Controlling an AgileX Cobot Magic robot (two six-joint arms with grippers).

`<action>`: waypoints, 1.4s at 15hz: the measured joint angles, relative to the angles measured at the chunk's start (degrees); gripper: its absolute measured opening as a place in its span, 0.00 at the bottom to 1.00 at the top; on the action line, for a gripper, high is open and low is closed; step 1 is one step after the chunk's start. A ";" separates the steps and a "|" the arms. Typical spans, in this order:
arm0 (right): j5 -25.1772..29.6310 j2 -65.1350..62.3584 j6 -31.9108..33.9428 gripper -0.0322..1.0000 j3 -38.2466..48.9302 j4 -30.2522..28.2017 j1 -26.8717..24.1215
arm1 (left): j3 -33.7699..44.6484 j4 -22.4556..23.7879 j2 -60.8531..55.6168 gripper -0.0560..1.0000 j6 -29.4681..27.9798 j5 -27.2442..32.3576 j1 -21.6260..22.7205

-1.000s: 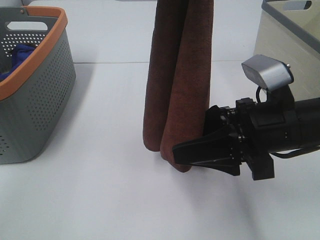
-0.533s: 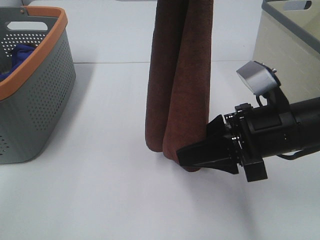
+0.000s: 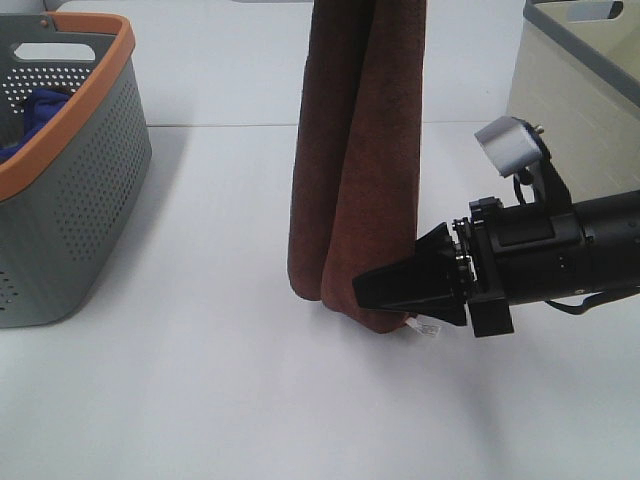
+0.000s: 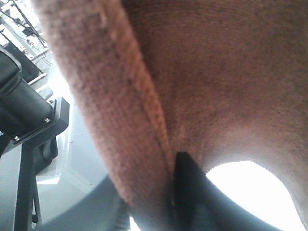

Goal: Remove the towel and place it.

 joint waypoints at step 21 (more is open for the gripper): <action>-17.02 -32.03 40.28 0.03 -15.13 -60.96 0.00 | 0.00 27.50 0.57 0.05 -56.55 6.88 0.17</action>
